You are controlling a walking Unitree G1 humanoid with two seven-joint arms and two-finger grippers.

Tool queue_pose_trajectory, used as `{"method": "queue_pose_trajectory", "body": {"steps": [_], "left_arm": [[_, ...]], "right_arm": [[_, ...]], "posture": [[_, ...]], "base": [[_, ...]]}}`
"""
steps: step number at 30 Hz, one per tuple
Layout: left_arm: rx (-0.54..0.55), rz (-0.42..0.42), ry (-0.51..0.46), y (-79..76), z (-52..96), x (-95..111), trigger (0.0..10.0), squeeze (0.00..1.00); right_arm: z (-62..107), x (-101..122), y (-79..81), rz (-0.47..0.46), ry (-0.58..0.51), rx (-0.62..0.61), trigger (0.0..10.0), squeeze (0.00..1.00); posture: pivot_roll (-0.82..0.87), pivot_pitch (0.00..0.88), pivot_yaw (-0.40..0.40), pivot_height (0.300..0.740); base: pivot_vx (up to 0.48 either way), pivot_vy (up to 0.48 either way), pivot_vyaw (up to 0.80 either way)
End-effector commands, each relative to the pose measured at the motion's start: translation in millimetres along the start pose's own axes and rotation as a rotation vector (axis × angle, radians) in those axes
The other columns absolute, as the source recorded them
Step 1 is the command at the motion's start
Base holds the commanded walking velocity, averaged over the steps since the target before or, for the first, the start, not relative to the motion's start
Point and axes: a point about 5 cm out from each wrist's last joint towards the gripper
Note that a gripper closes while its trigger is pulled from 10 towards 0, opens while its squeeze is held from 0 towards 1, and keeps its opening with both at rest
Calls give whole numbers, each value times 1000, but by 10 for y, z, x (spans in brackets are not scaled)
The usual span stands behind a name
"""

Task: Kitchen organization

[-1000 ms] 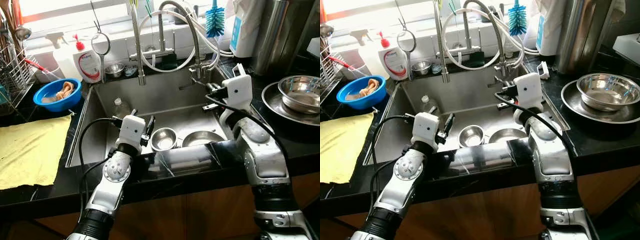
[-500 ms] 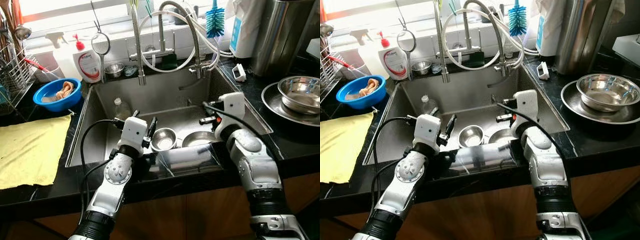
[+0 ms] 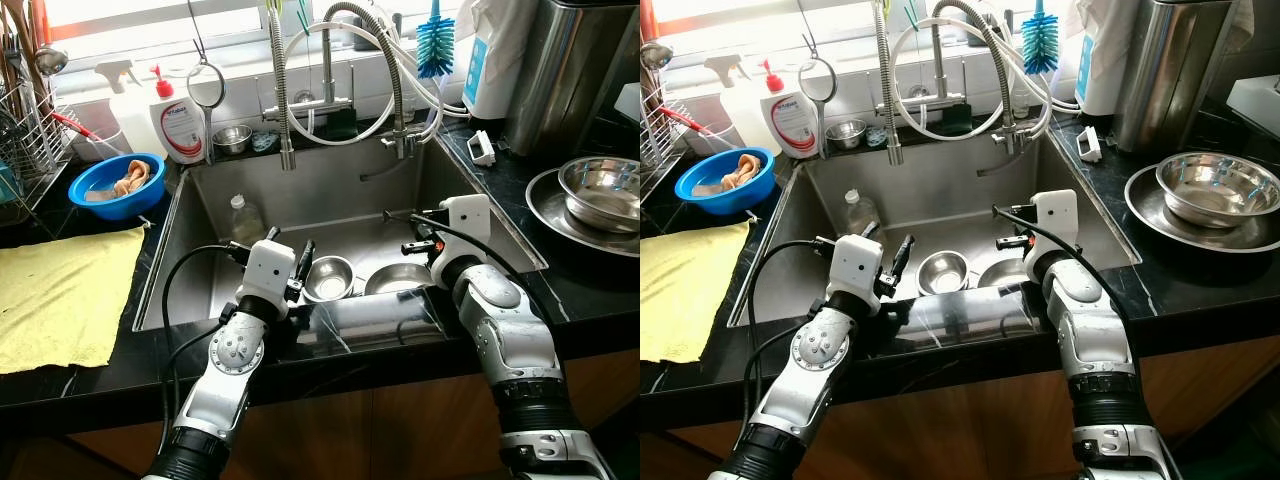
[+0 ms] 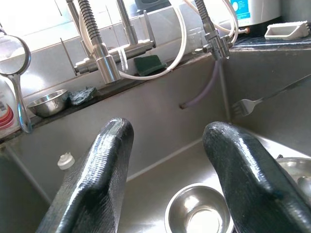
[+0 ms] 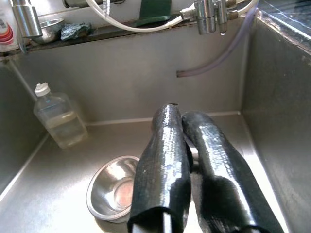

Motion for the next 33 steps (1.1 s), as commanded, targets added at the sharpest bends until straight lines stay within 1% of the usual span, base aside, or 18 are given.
{"method": "queue_pose_trajectory", "body": {"steps": [1, 10, 12, 13, 14, 15, 17, 21, 22, 23, 24, 26, 28, 29, 30, 31, 32, 33], "left_arm": [[3, -25, -2, 11, 17, -10, 10000, 0], [9, -28, -1, 36, 8, -12, 10000, 0], [11, -29, 3, 46, 6, -15, 10000, 0], [12, -30, 4, 51, 6, -18, 10000, 0], [13, -30, 5, 56, 4, -19, 10000, 0], [16, -31, 7, 62, 2, -21, 10000, 0], [22, -32, 11, 77, -6, -23, 10000, 0], [25, -33, 13, 91, -25, -23, 10000, 0], [25, -33, 15, 98, -34, -26, 10000, 0], [25, -33, 15, 98, -34, -26, 10000, 0], [23, -33, 16, 100, -40, -28, 10000, 0], [20, -32, 16, 94, -42, -30, 10000, 0], [17, -30, 16, 82, -41, -30, 10000, 0], [16, -28, 16, 76, -46, -27, 10000, 0], [15, -27, 16, 72, -49, -26, 10000, 0], [14, -26, 16, 69, -53, -24, 10000, 0], [12, -24, 16, 64, -60, -21, 10000, 0], [11, -24, 15, 62, -63, -20, 10000, 0]], "right_arm": [[-20, -41, -12, -26, 24, -14, 10000, 1000], [-25, -39, -9, -23, 23, -21, 10000, 1000], [-14, -2, -29, -2, 8, -35, 10000, 1000], [-5, 20, -35, 12, 1, -37, 10000, 529], [1, 36, -37, 20, -3, -37, 10000, 529], [12, 67, -46, 38, -11, -43, 10000, 0], [67, 238, -95, 97, -62, -80, 10000, 0], [188, 628, -179, 140, -180, -131, 10000, 0], [254, 792, -223, 176, -222, -155, 10000, 0], [254, 792, -223, 176, -222, -155, 10000, 0], [332, 945, -278, 212, -253, -178, 10000, 0], [404, 1040, -344, 235, -255, -205, 10000, 0], [493, 1104, -475, 302, -239, -277, 10000, 0], [548, 1130, -578, 317, -233, -318, 10000, 298], [586, 1147, -644, 324, -230, -343, 10000, 298], [621, 1157, -711, 315, -227, -366, 10000, 1000], [668, 1158, -809, 312, -214, -404, 10000, 1000], [687, 1156, -839, 320, -206, -421, 10000, 1000]], "posture": [[-212, 0, 107, 740], [-208, 0, 105, 740], [-208, 0, 105, 740], [-208, 0, 106, 740], [-209, 0, 106, 740], [-210, 0, 107, 740], [-210, 0, 113, 740], [-226, 0, 122, 740], [-240, 0, 130, 740], [-240, 0, 130, 740], [-251, 0, 136, 740], [-258, 0, 139, 740], [-258, 0, 139, 740], [-270, 0, 145, 740], [-270, 0, 145, 740], [-273, 0, 147, 740], [-275, 0, 149, 740], [-274, 0, 149, 740]], "base": [[0, 0, 0], [0, 0, 0], [0, 0, 0], [0, 0, 0], [0, 0, 0], [0, 0, 0], [0, 0, 0], [0, 0, 0], [0, 0, 0], [0, 0, 0], [0, 0, 0], [0, 0, 0], [0, 0, 0], [0, 0, 0], [0, 0, 0], [0, 0, 0], [0, 0, 0], [0, 0, 0]]}}
Point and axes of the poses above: a point about 5 cm out from each wrist's last joint towards the gripper, its own z axis pointing back from the gripper into the wrist, its own x axis along the axis of the wrist's last joint, y = z × x, and after that the axes turned 13 degrees about -z, right-handed
